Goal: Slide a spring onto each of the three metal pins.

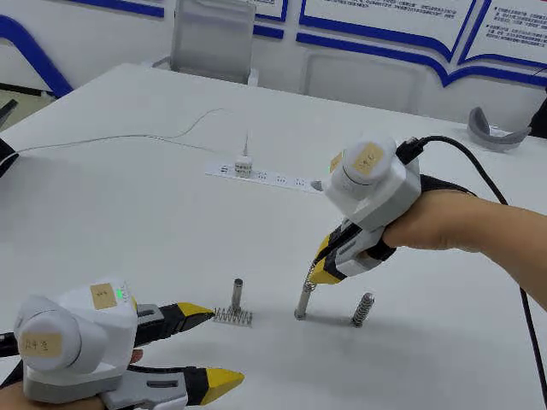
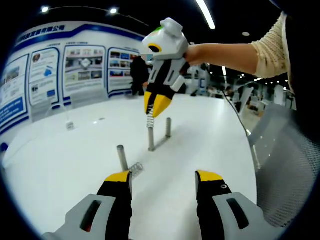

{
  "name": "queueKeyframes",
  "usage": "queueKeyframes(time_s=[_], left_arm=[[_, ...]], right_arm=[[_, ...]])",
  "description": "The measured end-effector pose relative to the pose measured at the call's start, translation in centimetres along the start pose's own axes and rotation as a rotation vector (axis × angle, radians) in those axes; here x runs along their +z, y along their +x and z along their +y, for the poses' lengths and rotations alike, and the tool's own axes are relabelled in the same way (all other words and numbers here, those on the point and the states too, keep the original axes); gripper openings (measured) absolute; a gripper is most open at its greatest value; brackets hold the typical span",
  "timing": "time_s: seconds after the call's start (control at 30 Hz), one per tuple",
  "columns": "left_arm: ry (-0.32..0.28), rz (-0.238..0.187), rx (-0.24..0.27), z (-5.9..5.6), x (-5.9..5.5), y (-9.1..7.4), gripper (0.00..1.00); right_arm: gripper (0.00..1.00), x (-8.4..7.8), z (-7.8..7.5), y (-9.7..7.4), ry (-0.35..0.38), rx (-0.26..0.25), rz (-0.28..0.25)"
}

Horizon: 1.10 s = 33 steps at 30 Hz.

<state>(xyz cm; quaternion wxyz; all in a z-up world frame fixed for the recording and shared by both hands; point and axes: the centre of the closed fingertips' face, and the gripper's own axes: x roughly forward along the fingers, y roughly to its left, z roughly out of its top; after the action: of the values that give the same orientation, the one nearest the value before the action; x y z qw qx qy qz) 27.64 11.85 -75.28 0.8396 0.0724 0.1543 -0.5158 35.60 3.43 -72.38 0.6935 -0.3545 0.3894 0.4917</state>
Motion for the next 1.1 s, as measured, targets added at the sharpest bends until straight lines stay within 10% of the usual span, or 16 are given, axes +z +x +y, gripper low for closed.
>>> queueKeyframes(time_s=[1.1], left_arm=[[-0.004, 0.008, 0.001, 0.2, -0.3, 0.0, 0.51]], right_arm=[[0.12, -1.2, 0.6, 3.3, 0.013, 0.019, 0.054]])
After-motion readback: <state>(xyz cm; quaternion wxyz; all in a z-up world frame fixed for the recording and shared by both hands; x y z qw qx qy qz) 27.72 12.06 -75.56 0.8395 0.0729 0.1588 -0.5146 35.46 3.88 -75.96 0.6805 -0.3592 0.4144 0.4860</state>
